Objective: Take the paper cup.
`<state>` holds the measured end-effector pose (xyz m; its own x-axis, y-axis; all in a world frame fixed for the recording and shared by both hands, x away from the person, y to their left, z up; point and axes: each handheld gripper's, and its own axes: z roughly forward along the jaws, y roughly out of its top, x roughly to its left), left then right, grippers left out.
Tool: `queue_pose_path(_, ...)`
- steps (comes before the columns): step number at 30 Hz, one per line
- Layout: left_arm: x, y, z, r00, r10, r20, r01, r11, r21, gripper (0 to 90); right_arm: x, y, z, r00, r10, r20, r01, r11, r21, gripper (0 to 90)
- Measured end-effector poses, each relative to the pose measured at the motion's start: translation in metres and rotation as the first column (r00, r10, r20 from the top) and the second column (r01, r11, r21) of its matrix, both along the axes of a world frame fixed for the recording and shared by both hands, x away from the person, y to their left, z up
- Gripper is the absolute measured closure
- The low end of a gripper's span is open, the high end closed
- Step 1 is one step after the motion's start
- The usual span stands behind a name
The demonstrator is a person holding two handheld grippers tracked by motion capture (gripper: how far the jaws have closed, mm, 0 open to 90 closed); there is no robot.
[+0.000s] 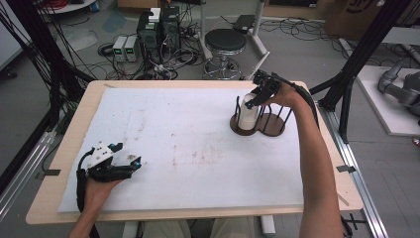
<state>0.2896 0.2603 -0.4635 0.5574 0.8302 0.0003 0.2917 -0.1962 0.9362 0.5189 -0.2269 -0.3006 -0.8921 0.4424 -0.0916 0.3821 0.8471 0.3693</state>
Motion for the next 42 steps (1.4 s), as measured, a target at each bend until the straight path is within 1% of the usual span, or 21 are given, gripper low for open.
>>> queue_pose_path(8,0.0,0.0,0.0,1.0,-0.002,-0.004,0.002,1.0,0.003,13.2,0.0,-0.002,0.002,0.9999,-0.006,0.009,0.006,1.0,0.007,36.3)
queue_pose_path(12,0.0,0.0,0.0,1.0,-0.001,-0.004,0.001,1.0,0.005,13.2,-0.001,-0.001,0.003,0.9999,-0.013,0.006,0.013,1.0,0.008,36.6)
queue_pose_path(15,0.0,0.0,0.0,1.0,-0.001,-0.004,0.001,1.0,0.005,13.2,-0.001,-0.001,0.004,0.9999,-0.006,0.011,0.005,1.0,0.008,36.7)
queue_pose_path(22,0.0,0.0,0.0,1.0,0.0,-0.005,0.0,1.0,0.007,13.2,-0.003,-0.001,0.012,0.9997,-0.015,0.021,0.015,1.0,0.017,37.4)
queue_pose_path(23,0.0,0.0,0.0,1.0,0.0,-0.005,0.0,1.0,0.007,13.2,-0.003,-0.001,0.014,0.9997,-0.019,0.017,0.019,1.0,0.022,37.5)
queue_pose_path(25,0.0,0.0,0.0,1.0,0.001,-0.003,-0.001,1.0,0.005,13.2,-0.004,-0.002,0.018,0.9995,-0.021,0.026,0.02,0.999,0.032,37.7)
queue_pose_path(26,0.0,-0.001,0.0,1.0,0.001,-0.004,-0.001,1.0,0.005,13.2,-0.005,-0.003,0.023,0.9992,-0.027,0.031,0.025,0.999,0.047,37.8)
queue_pose_path(27,0.0,0.0,0.0,1.0,0.0,-0.003,0.0,1.0,0.006,13.2,-0.005,-0.003,0.023,0.9992,-0.027,0.031,0.025,0.999,0.047,37.8)
queue_pose_path(28,0.0,-0.001,0.0,1.0,0.001,-0.003,-0.001,1.0,0.005,13.2,-0.005,-0.004,0.028,0.999,-0.017,0.042,0.015,0.998,0.066,37.8)
queue_pose_path(29,0.0,-0.001,0.0,1.0,-0.001,-0.003,0.001,1.0,0.007,13.2,-0.008,-0.005,0.032,0.9989,-0.037,0.028,0.035,0.997,0.066,37.9)
queue_pose_path(30,0.0,-0.001,0.0,1.0,0.0,-0.002,0.0,1.0,0.006,13.2,-0.008,-0.006,0.036,0.9988,-0.024,0.043,0.02,0.997,0.075,37.9)
queue_pose_path(32,0.0,0.0,0.0,1.0,0.0,-0.003,0.001,0.9999,0.01,13.2,-0.008,-0.006,0.039,0.9986,-0.026,0.046,0.023,0.997,0.075,37.9)
queue_pose_path(34,0.0,-0.001,0.0,1.0,-0.003,-0.001,0.003,0.9999,0.01,13.2,-0.01,-0.008,0.048,0.9979,-0.026,0.059,0.021,0.996,0.085,37.9)
queue_pose_path(35,0.0,-0.001,0.0,1.0,-0.003,-0.001,0.003,1.0,0.009,13.2,-0.012,-0.008,0.056,0.9972,-0.027,0.069,0.021,0.996,0.092,37.9)
queue_pose_path(36,0.0,-0.001,0.0,1.0,-0.003,-0.001,0.003,1.0,0.009,13.2,-0.012,-0.008,0.056,0.9972,-0.027,0.069,0.021,0.996,0.092,37.9)
queue_pose_path(37,0.0,-0.001,0.0,1.0,-0.002,-0.001,0.002,0.9999,0.01,13.2,-0.013,-0.008,0.06,0.9969,-0.03,0.072,0.023,0.995,0.093,37.9)
queue_pose_path(39,0.0,0.0,0.0,1.0,-0.002,-0.002,0.002,0.9999,0.01,13.2,-0.015,-0.008,0.07,0.9959,-0.029,0.086,0.021,0.995,0.102,37.9)
queue_pose_path(40,0.0,0.0,0.0,1.0,0.0,-0.003,0.0,1.0,0.009,13.2,-0.017,-0.009,0.079,0.9946,-0.029,0.099,0.017,0.993,0.114,37.9)
queue_pose_path(41,0.0,0.0,0.0,1.0,-0.001,-0.003,0.001,1.0,0.009,13.2,-0.017,-0.009,0.079,0.9946,-0.029,0.099,0.017,0.993,0.114,37.9)
queue_pose_path(42,0.0,0.0,0.0,1.0,0.0,-0.003,0.0,1.0,0.01,13.2,-0.017,-0.009,0.082,0.9942,-0.027,0.104,0.015,0.993,0.115,37.9)
